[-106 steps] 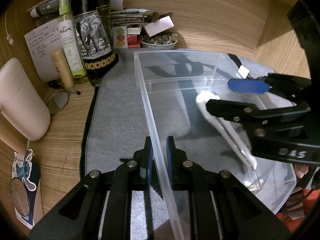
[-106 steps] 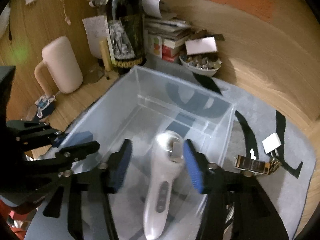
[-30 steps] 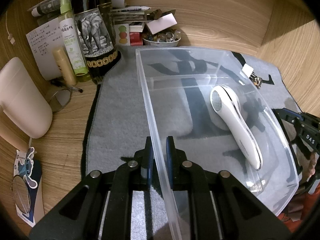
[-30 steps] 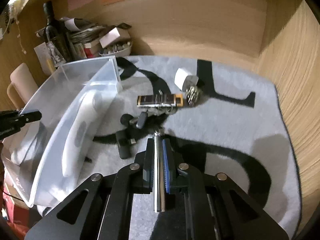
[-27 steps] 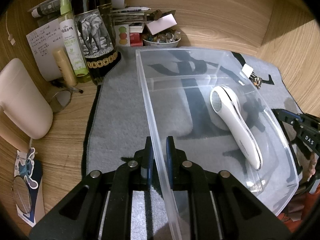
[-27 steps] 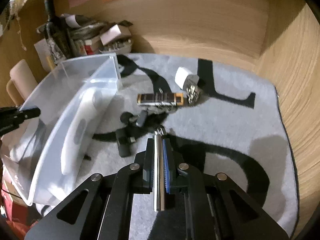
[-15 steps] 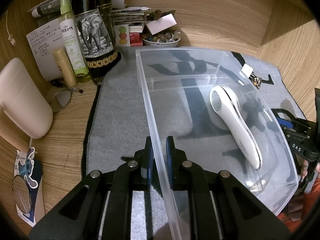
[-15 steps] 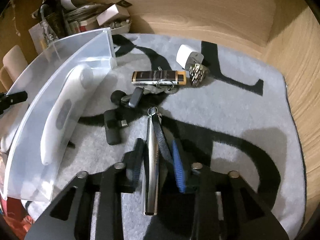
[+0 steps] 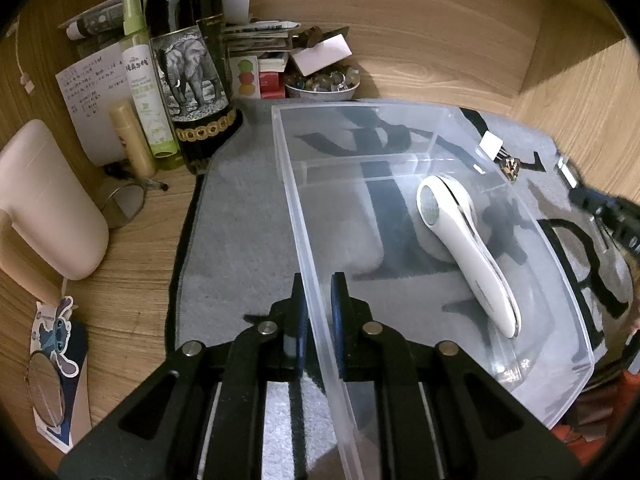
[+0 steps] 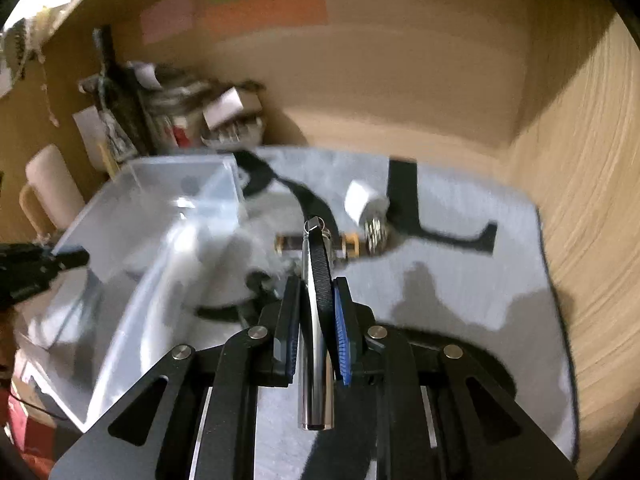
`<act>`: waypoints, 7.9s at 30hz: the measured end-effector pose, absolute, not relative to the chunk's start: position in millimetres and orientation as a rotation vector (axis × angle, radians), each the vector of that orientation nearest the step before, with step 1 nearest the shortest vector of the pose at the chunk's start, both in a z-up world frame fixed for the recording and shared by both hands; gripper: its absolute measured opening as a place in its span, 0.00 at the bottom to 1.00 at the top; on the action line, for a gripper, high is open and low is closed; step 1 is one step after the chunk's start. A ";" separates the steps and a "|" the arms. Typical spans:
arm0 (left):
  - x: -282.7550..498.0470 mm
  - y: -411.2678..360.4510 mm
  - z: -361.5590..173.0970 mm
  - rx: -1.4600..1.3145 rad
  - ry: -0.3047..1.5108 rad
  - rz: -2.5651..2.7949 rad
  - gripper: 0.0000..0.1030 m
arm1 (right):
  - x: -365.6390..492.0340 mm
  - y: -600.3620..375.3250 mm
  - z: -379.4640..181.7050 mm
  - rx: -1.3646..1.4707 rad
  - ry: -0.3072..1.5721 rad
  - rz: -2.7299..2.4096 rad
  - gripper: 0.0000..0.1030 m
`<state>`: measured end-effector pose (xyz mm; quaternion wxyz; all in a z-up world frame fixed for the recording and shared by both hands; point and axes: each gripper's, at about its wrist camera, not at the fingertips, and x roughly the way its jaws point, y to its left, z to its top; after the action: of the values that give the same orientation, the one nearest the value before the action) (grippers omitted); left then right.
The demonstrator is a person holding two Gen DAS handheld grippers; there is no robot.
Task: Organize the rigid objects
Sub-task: 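Lift the silver cylinder and lower it into the clear box, then open the right tool to release the cylinder and withdraw, then reach the right tool to the small black plastic piece and grasp it, then carry the black piece into the clear box and open the right tool, then move the right tool back toward the USB stick and keys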
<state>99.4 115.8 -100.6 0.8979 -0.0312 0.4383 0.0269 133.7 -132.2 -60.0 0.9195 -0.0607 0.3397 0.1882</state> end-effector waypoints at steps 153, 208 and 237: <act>97.3 120.4 -103.9 -0.077 0.898 0.051 0.11 | 137.2 -62.9 -36.8 -0.247 0.633 0.616 0.23; 97.8 120.0 -103.9 -0.077 0.899 0.052 0.11 | 121.7 -28.4 -46.4 -0.355 0.671 0.682 0.54; 97.7 119.0 -104.5 -0.081 0.899 0.050 0.11 | 193.0 -92.3 -111.1 -0.194 0.895 0.478 0.61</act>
<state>97.7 119.0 -104.5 0.8996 -0.0391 0.4342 0.0243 193.0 -92.3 -111.1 0.8695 -0.0926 0.4280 0.2286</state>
